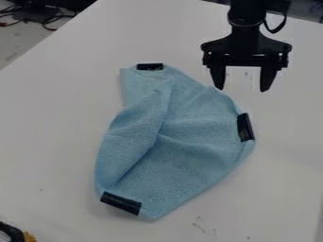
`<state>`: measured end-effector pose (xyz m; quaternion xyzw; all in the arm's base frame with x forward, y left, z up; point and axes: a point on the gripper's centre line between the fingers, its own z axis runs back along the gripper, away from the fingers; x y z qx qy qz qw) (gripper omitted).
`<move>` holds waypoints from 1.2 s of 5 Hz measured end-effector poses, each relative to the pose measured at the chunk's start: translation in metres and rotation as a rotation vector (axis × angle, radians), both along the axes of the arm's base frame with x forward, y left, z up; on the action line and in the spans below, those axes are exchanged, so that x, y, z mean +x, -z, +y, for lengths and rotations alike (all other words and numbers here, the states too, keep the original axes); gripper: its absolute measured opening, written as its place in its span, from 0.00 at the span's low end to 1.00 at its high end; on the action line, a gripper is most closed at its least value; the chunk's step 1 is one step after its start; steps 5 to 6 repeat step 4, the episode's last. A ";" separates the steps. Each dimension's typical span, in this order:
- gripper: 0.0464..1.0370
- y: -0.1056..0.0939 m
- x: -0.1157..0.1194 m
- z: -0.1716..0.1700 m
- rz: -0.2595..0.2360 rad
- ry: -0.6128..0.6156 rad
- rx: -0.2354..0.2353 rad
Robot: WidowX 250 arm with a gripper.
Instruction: Unfold the cloth from left to right
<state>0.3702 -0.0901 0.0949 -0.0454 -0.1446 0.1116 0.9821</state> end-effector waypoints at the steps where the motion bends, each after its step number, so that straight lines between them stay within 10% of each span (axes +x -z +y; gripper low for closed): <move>1: 0.96 0.005 -0.003 0.003 0.038 0.025 0.038; 4: 0.96 0.028 -0.021 0.027 0.085 -0.020 0.194; 6: 0.96 0.028 -0.021 0.027 0.085 -0.020 0.194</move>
